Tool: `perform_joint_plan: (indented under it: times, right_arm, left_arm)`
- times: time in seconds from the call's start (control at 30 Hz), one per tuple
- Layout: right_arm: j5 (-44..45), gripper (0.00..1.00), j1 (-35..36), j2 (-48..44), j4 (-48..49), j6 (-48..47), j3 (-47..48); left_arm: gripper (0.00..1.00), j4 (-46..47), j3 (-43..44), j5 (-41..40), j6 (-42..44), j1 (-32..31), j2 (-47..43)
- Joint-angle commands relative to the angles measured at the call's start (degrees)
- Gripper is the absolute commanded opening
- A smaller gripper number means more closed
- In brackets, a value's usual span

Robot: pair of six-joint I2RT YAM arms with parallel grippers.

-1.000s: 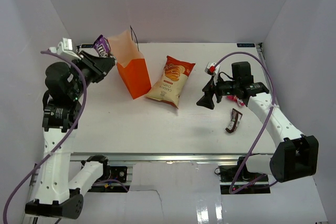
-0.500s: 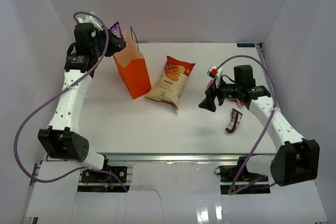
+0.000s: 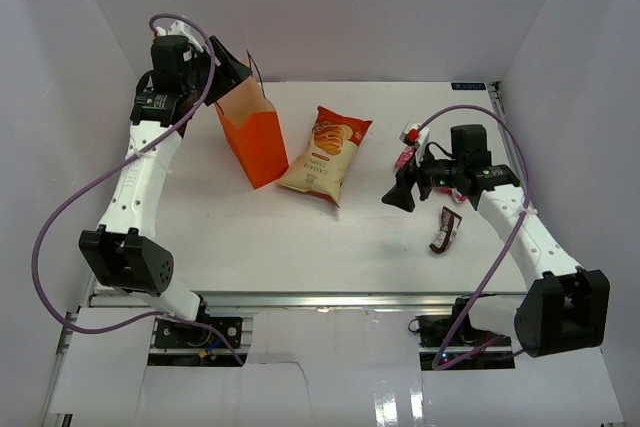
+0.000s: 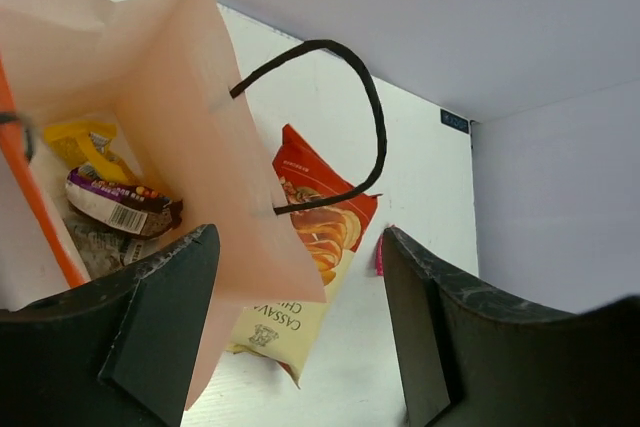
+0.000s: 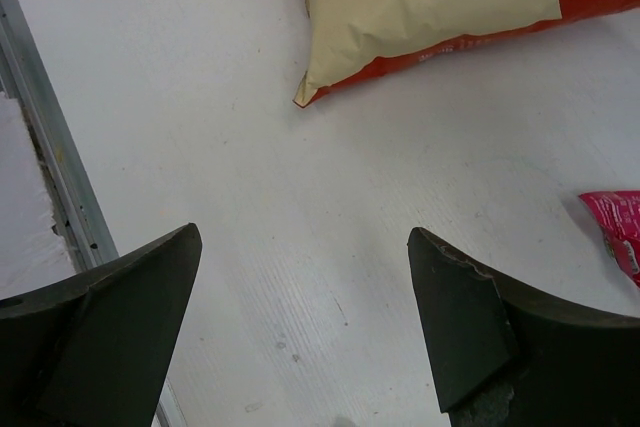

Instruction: Place the snacks into the paper bag

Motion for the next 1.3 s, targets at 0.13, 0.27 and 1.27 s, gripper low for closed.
perform_joint_plan:
  times: [0.13,0.27,1.27]
  right_arm:
    - [18.5,0.89,-3.2,5.7,1.2,18.8,4.3]
    - [31.2,0.86,-5.8,10.7,-1.6,22.9,6.1]
    - [46.1,0.87,-15.0,19.7,-18.4,32.6,0.2]
  left_arm:
    - [0.8,2.2,3.5,8.9,4.6,-0.4,-3.7]
    - [0.89,4.7,-4.1,14.9,7.6,-0.4,-14.1]
    - [0.98,5.7,-54.6,11.3,1.1,-0.4,-56.3]
